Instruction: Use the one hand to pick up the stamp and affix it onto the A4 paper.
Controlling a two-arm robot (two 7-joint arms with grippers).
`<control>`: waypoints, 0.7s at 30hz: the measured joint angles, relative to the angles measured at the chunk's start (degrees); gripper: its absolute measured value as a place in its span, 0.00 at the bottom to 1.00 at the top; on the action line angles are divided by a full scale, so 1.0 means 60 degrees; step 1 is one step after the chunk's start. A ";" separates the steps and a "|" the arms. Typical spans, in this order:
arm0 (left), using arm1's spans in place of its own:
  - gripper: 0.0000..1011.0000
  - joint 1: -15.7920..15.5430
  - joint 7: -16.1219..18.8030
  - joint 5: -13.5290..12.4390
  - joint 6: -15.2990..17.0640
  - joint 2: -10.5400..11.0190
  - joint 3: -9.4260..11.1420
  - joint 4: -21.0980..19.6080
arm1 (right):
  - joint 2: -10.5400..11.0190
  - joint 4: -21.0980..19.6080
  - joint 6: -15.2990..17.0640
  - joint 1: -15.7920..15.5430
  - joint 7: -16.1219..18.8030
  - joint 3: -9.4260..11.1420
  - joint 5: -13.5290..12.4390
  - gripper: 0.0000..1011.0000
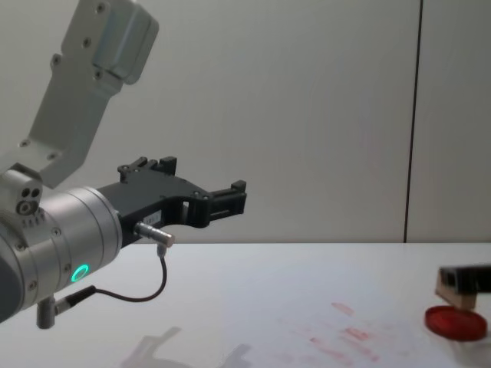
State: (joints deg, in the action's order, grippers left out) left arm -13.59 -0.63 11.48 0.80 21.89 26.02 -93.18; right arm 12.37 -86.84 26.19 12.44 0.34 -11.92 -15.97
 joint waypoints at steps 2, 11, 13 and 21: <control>0.98 0.0000 0.0000 -0.0001 0.0000 0.0000 0.0000 0.0000 | 0.0005 -0.0177 -0.0089 0.0009 0.0044 -0.0008 0.0102 0.21; 0.98 0.0000 0.0000 0.0000 0.0000 0.0000 0.0000 0.0000 | -0.0003 -0.0787 -0.0336 0.0109 0.0320 -0.0076 0.0476 0.21; 0.98 0.0000 0.0000 0.0000 0.0000 0.0001 0.0000 0.0000 | -0.0025 -0.0854 -0.0378 0.0156 0.0434 -0.0107 0.0564 0.21; 0.98 0.0000 0.0000 0.0000 0.0000 0.0001 0.0000 0.0000 | -0.0219 -0.0610 -0.0429 0.0405 0.0870 -0.0274 0.0800 0.21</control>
State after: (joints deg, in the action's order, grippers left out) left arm -13.59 -0.63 11.48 0.80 21.90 26.02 -93.18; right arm 11.06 -90.49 23.62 14.87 5.56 -13.56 -11.17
